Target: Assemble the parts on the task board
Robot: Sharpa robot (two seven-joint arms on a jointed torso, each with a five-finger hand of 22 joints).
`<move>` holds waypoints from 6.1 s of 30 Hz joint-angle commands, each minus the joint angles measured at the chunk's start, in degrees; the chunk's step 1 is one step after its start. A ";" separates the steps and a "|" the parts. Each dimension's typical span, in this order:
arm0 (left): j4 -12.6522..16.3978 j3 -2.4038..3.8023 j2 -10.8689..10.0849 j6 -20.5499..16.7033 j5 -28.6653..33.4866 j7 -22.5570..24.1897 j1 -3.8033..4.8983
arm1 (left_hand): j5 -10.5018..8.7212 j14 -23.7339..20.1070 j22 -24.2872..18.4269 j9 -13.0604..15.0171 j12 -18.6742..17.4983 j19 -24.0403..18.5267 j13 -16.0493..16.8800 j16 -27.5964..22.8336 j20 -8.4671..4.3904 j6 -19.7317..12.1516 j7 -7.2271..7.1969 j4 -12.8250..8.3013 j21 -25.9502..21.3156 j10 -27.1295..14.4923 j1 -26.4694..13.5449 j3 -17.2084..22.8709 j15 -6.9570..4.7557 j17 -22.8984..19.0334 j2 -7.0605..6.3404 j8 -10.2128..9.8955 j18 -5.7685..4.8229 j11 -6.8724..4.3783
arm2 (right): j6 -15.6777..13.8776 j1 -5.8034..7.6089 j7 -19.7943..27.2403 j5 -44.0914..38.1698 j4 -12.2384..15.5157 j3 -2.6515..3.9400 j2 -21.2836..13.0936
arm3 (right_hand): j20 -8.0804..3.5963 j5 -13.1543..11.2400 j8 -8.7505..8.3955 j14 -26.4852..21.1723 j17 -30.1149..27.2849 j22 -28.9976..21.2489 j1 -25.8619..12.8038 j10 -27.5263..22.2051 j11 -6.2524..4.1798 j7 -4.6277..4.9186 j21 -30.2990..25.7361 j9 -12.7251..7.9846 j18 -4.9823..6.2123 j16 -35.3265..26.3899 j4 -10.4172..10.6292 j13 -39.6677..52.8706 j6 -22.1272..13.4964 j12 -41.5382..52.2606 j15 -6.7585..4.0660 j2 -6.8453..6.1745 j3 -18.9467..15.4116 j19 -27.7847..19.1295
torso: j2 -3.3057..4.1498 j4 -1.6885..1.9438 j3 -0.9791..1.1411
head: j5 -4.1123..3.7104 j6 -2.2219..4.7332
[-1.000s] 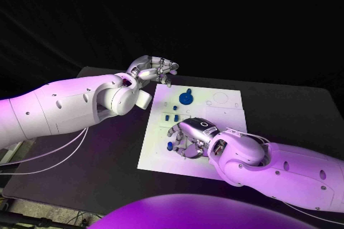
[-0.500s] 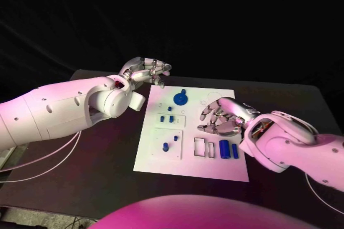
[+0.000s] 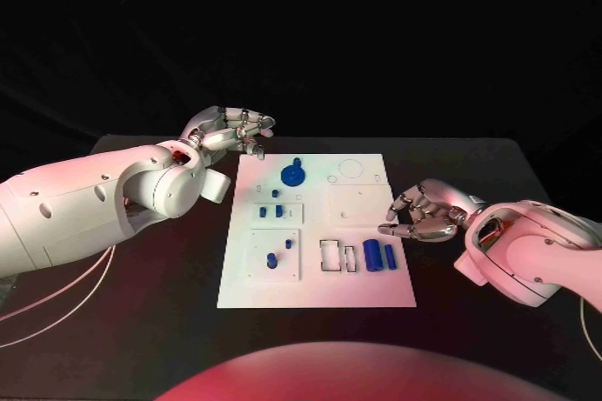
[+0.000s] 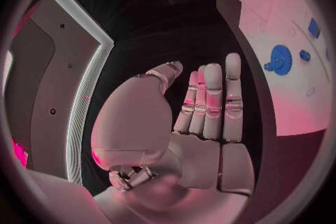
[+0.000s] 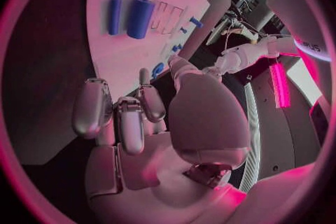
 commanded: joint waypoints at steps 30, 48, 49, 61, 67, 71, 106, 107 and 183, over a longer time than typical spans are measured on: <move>0.70 -0.03 -0.51 1.10 0.05 0.69 -0.07 | -0.13 -0.36 -0.09 -0.04 -0.23 0.34 -0.11 -0.30 0.19 -0.34 0.00 0.29 -0.45 -0.56 -0.34 -0.15 0.09 -0.08 0.25 0.14 0.92 0.10 | 2.26 -5.35 -10.39 -11.24 -0.75 -0.19 4.80 | -0.02 -0.30 0.31 4.58 7.73 6.06 -0.82 -0.34 -0.53 -0.78 -0.18 1.14 -0.99 0.28 0.24 0.58 1.92 0.64 0.03 1.99 -8.01 0.37 | -0.09 -0.01 -0.08 | 0.17 0.01; 0.79 -0.03 -0.58 0.82 0.06 0.77 -0.07 | -0.08 -0.45 -0.11 -0.04 -0.22 0.29 -0.12 -0.31 0.21 -0.34 0.00 0.36 -0.54 -0.62 -0.31 -0.20 0.11 -0.08 0.32 0.16 0.92 0.11 | 3.87 -7.22 -11.54 -14.69 -2.87 -0.19 7.68 | -0.12 -0.20 0.51 4.62 7.91 6.19 -0.66 0.41 -0.69 -0.97 0.04 1.42 -1.04 0.33 0.18 1.75 2.37 1.93 -0.10 2.42 -8.52 0.45 | -0.13 -0.06 -0.07 | 0.49 0.01; 0.81 -0.03 -0.58 0.80 0.06 0.76 -0.07 | -0.08 -0.45 -0.11 -0.04 -0.22 0.29 -0.12 -0.31 0.21 -0.34 0.00 0.36 -0.54 -0.62 -0.31 -0.20 0.11 -0.08 0.32 0.16 0.92 0.11 | 3.78 -7.34 -11.58 -14.81 -2.95 -0.19 7.90 | -0.12 -0.20 0.51 4.62 7.91 6.19 -0.66 0.41 -0.69 -0.97 0.04 1.42 -1.04 0.33 0.18 1.75 2.37 1.93 -0.10 2.42 -8.52 0.45 | -0.13 -0.03 -0.09 | 0.45 0.01; 0.86 -0.03 -0.68 0.83 0.07 0.63 -0.08 | -0.07 -0.46 -0.12 -0.04 -0.20 0.29 -0.12 -0.30 0.22 -0.35 0.00 0.37 -0.55 -0.62 -0.28 -0.20 0.11 -0.08 0.35 0.16 0.93 0.11 | 2.62 -7.75 -11.70 -12.77 -3.30 -0.18 8.92 | -0.40 1.48 0.68 4.72 8.41 6.47 -0.49 1.59 -1.04 -1.34 0.47 1.87 -1.14 0.48 0.21 3.53 3.15 3.92 -0.40 3.65 -8.85 0.65 | -0.15 -0.05 -0.18 | 0.43 0.01; 0.87 -0.03 -0.70 0.81 0.07 0.63 -0.08 | -0.07 -0.46 -0.12 -0.04 -0.20 0.29 -0.12 -0.30 0.22 -0.35 0.00 0.37 -0.55 -0.62 -0.28 -0.20 0.11 -0.08 0.35 0.16 0.93 0.11 | 1.86 -7.78 -11.81 -10.81 -3.35 -0.18 9.03 | -0.58 3.41 0.55 4.83 8.95 6.70 0.33 2.06 -1.23 -1.54 0.82 2.02 -1.22 0.65 0.13 4.35 3.55 4.79 -0.58 4.53 -8.13 0.81 | -0.17 -0.03 -0.18 | 0.44 0.01; 0.89 -0.03 -0.72 0.80 0.07 0.62 -0.09 | -0.07 -0.46 -0.12 -0.04 -0.20 0.29 -0.12 -0.30 0.22 -0.35 0.00 0.37 -0.55 -0.62 -0.28 -0.20 0.11 -0.08 0.35 0.16 0.93 0.11 | 0.02 -7.78 -11.82 -9.38 -3.20 -0.18 8.79 | -0.81 5.21 0.36 4.94 9.53 7.01 2.36 2.47 -1.55 -1.89 1.33 2.08 -1.32 0.83 0.00 5.07 4.25 5.54 -0.84 5.60 -6.06 1.03 | -0.18 -0.05 -0.20 | 0.36 0.01; 0.61 -0.04 -0.16 0.77 0.07 0.59 -0.09 | -0.05 -0.52 -0.13 -0.04 -0.17 0.28 -0.14 -0.28 0.23 -0.37 0.00 0.44 -0.64 -0.71 -0.22 -0.28 0.13 -0.07 0.37 0.19 0.93 0.12 | -1.89 -3.19 -9.09 10.02 -0.13 -0.06 10.47 | -1.29 9.85 -0.42 5.11 10.57 7.63 2.62 3.12 -1.96 -2.28 1.75 2.47 -1.46 1.15 0.06 6.16 5.74 6.48 -1.23 4.32 0.74 1.31 | -0.14 -0.03 -0.21 | -0.01 0.01; 0.62 -0.04 -0.14 0.79 0.07 0.59 -0.09 | -0.05 -0.52 -0.13 -0.04 -0.17 0.28 -0.14 -0.28 0.23 -0.37 0.00 0.44 -0.64 -0.71 -0.22 -0.28 0.13 -0.07 0.37 0.19 0.93 0.12 | -1.47 -3.19 -9.18 10.08 -0.42 -0.07 11.01 | -1.28 9.73 -0.44 5.11 10.55 7.62 2.40 3.11 -1.95 -2.27 1.70 2.48 -1.45 1.14 0.06 6.15 5.74 6.47 -1.22 4.28 0.81 1.30 | -0.15 -0.01 -0.23 | 0.00 0.01; 0.98 -0.04 -0.49 0.79 0.07 0.26 -0.08 | -0.07 -0.65 -0.16 -0.05 -0.14 0.29 -0.19 -0.22 0.29 -0.41 0.05 0.60 -0.83 -1.03 -0.14 -0.54 0.18 -0.05 0.31 0.24 0.94 0.20 | 2.09 -3.90 -11.77 2.54 -4.87 -0.22 15.83 | -1.02 1.08 -0.89 5.00 10.06 7.84 -8.77 2.70 -1.76 -2.17 0.00 5.04 -1.26 0.93 0.25 5.48 6.14 5.24 -1.02 5.78 -14.02 1.20 | -0.15 -0.10 -0.15 | 0.75 0.01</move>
